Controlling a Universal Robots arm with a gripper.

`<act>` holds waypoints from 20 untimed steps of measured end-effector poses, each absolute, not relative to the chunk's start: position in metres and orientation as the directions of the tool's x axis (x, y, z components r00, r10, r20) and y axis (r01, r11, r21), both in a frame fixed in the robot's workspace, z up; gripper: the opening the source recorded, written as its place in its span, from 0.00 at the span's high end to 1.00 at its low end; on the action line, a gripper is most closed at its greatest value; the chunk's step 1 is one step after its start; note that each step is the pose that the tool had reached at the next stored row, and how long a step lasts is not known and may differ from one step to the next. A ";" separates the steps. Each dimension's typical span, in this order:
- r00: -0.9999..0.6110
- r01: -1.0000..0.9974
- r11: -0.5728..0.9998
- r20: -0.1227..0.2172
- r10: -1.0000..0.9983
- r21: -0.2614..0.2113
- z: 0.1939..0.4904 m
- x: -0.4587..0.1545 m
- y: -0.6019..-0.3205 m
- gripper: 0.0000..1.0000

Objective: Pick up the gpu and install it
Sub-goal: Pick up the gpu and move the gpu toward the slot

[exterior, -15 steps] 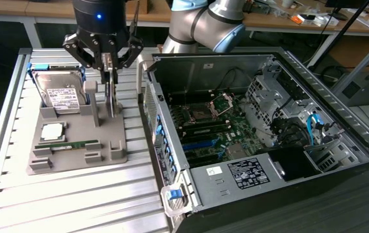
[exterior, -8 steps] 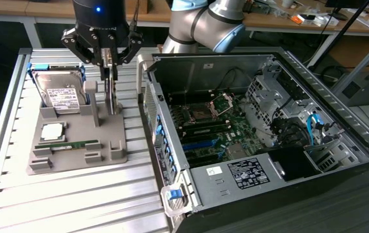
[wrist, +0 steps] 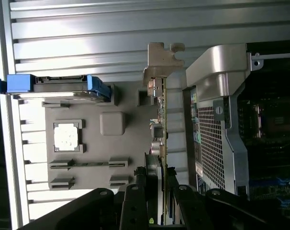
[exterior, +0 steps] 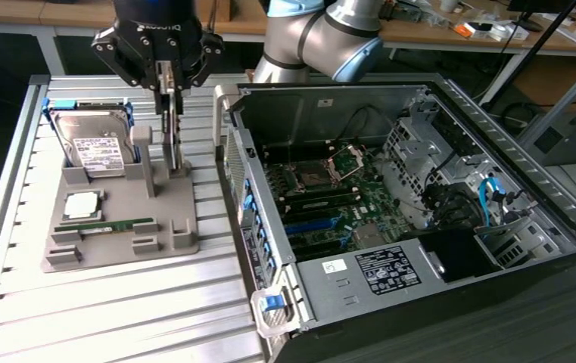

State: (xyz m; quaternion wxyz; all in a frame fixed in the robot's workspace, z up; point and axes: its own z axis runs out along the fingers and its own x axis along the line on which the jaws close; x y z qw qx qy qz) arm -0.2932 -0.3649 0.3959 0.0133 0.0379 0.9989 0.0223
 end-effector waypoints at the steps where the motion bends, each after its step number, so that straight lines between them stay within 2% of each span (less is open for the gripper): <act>1: -0.997 0.075 0.996 -0.025 0.076 0.046 0.398 -0.293 -0.365 0.73; 20: -0.997 0.075 0.996 -0.025 0.076 0.046 0.422 -0.293 -0.365 0.73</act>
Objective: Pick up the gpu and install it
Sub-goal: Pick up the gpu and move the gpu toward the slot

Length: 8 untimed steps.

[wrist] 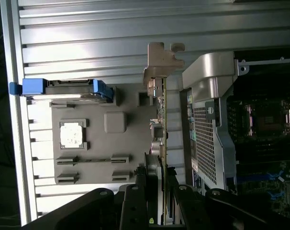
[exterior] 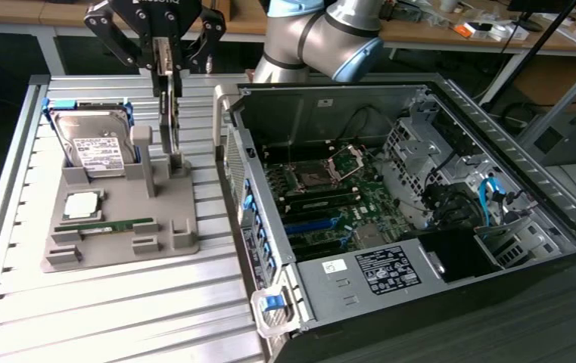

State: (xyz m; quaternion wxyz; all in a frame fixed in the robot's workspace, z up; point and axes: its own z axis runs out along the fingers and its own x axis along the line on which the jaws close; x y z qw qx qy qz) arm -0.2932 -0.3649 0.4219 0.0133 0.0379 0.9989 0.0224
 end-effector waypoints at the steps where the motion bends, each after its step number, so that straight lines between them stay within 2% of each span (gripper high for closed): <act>1: -0.997 0.075 0.996 -0.025 0.076 0.046 0.422 -0.293 -0.365 0.73; 8: -0.997 0.075 0.996 -0.025 0.076 0.046 0.422 -0.291 -0.370 0.73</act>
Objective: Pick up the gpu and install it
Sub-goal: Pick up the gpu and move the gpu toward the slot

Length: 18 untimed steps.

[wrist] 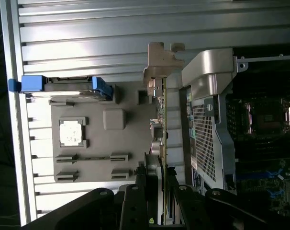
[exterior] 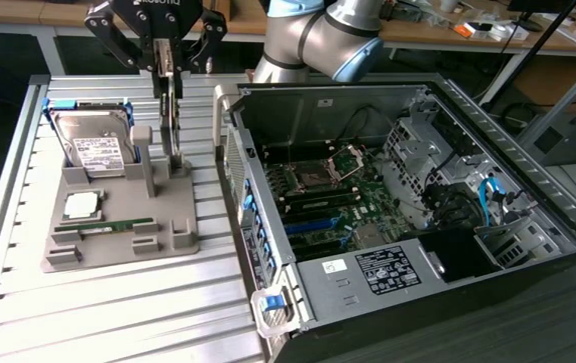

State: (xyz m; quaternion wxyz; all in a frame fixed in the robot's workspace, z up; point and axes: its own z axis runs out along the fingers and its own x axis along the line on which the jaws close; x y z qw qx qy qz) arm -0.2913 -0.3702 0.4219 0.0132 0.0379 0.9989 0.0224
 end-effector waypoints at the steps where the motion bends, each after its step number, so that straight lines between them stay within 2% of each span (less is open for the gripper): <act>1: -0.997 0.075 0.996 -0.024 0.076 0.046 0.422 -0.290 -0.371 0.73; 18: -0.997 0.075 0.996 -0.023 0.076 0.046 0.422 -0.269 -0.380 0.73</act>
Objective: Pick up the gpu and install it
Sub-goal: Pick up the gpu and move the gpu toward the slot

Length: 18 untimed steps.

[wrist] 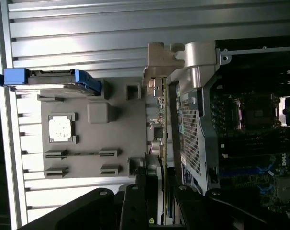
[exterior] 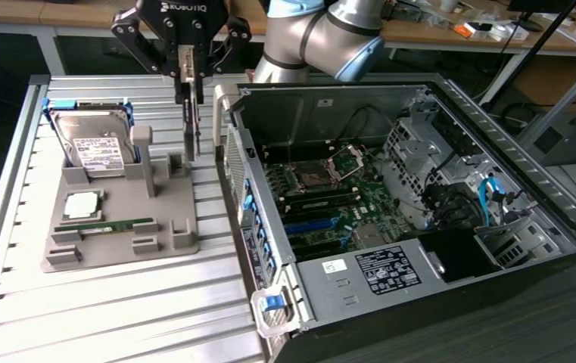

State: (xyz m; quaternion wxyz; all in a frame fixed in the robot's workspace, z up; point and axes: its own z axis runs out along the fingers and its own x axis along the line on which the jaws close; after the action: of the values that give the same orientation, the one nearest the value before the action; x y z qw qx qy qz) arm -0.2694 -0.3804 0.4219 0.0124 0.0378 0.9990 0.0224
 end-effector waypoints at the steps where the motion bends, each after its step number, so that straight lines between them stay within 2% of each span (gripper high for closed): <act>1: -0.997 0.075 0.996 -0.023 0.076 0.046 0.422 -0.268 -0.381 0.73; 18: -0.997 0.075 0.996 -0.021 0.076 0.045 0.422 -0.244 -0.390 0.73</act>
State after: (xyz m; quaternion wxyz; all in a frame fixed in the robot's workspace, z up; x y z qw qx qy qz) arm -0.2440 -0.3904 0.4219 0.0115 0.0379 0.9990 0.0223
